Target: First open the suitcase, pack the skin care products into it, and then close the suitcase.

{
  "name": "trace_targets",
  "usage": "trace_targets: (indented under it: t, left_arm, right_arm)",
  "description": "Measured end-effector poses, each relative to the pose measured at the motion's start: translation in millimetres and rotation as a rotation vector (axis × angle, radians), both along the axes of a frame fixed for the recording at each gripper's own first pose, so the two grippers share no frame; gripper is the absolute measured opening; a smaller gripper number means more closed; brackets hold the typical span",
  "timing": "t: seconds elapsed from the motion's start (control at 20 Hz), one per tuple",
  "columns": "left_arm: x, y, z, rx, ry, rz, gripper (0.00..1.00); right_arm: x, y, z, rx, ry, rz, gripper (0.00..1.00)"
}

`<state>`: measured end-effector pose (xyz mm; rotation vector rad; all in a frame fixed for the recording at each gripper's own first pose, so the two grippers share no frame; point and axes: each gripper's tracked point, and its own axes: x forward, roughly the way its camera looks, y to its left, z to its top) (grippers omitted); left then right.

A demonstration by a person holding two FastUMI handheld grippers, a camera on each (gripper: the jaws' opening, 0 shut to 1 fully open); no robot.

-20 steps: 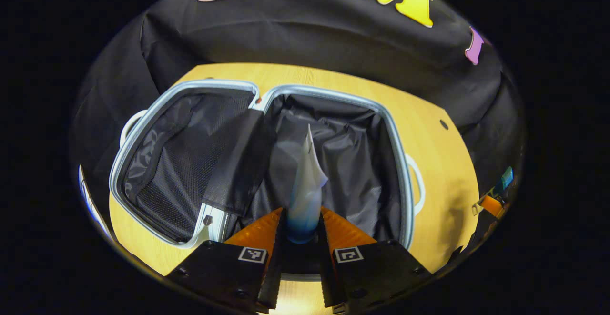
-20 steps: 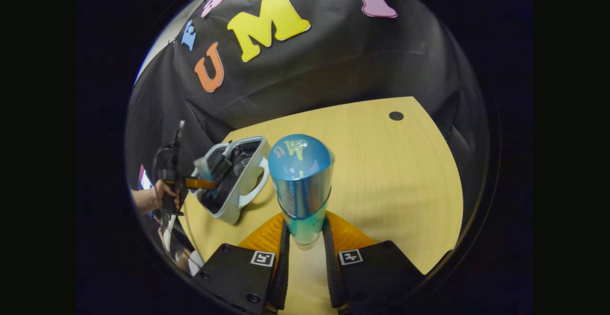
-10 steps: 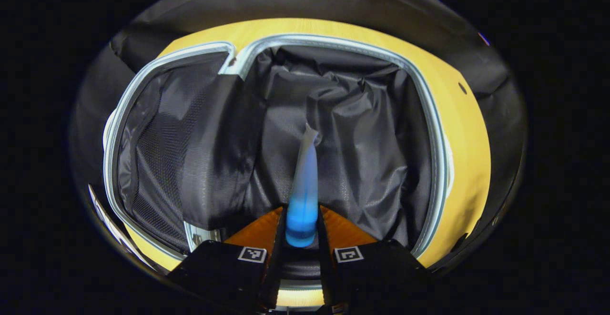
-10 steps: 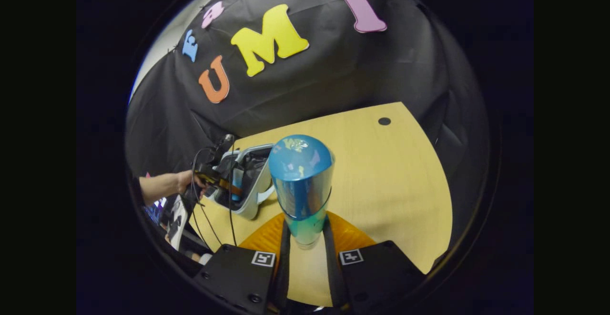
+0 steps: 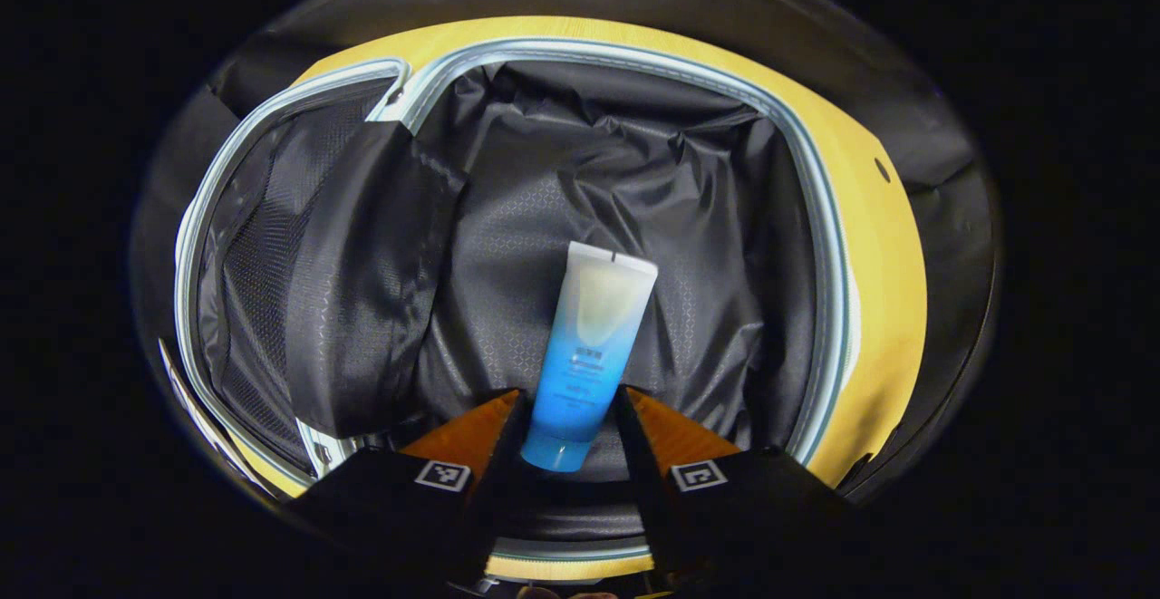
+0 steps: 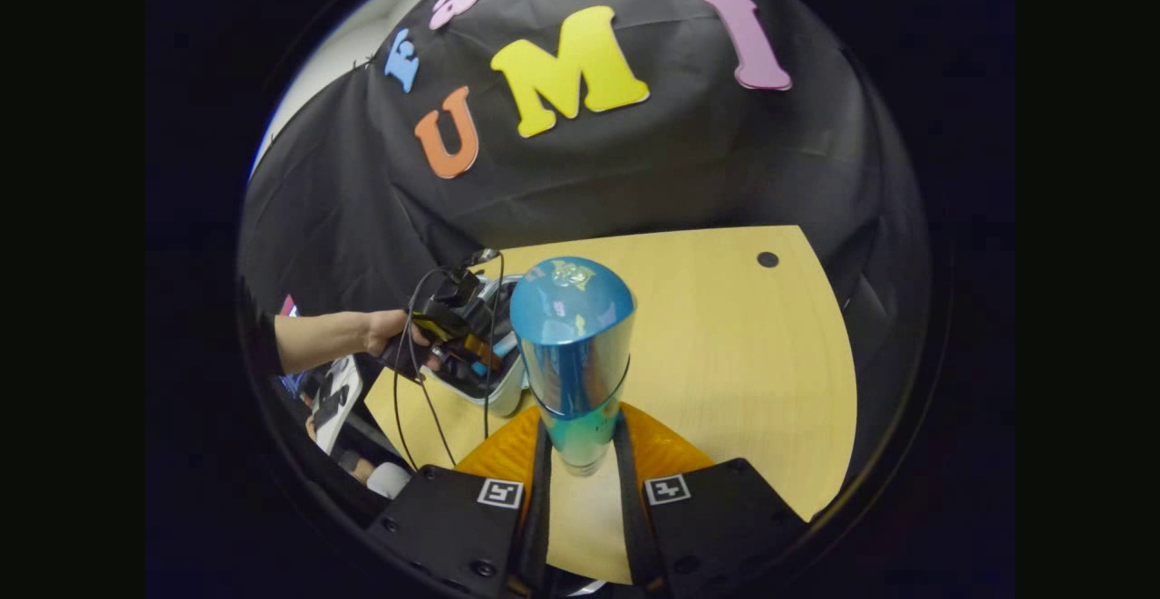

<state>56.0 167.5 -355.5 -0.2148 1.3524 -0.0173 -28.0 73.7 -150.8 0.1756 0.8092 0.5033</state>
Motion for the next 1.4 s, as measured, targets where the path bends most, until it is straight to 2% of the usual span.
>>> trace_targets:
  t: [0.15,0.35,0.5,0.6,0.75,0.9,1.15,1.25,1.3,1.35,1.4]
  left_arm:
    - [-5,0,26,-0.040,-0.132,0.028,0.97]
    - [-33,13,78,-0.135,-0.385,0.072,0.97]
    - [-72,52,104,-0.099,-0.521,0.112,0.97]
    - [-96,74,118,-0.093,-0.580,0.157,0.97]
    - [-126,93,126,-0.095,-0.629,0.213,0.97]
    - [-145,101,144,-0.102,-0.696,0.227,0.97]
    - [-151,113,156,-0.109,-0.748,0.264,0.97]
    - [-149,118,157,-0.108,-0.752,0.271,0.97]
    - [-147,121,159,-0.111,-0.757,0.273,0.97]
    - [-146,123,162,-0.116,-0.765,0.273,0.97]
    - [-145,125,163,-0.117,-0.773,0.271,0.98]
  right_arm:
    - [18,50,4,-0.002,0.042,0.093,0.29]
    - [45,150,-14,0.059,0.147,0.202,0.32]
    - [59,216,-56,0.041,0.263,0.244,0.32]
    - [63,246,-88,0.009,0.340,0.239,0.32]
    - [67,268,-134,-0.073,0.457,0.167,0.32]
    - [71,271,-175,-0.169,0.578,0.063,0.32]
    - [86,273,-214,-0.228,0.738,-0.129,0.32]
    - [92,277,-222,-0.249,0.759,-0.181,0.32]
    - [94,276,-225,-0.269,0.762,-0.198,0.29]
    - [94,274,-229,-0.298,0.763,-0.212,0.32]
    - [95,271,-231,-0.318,0.763,-0.229,0.29]
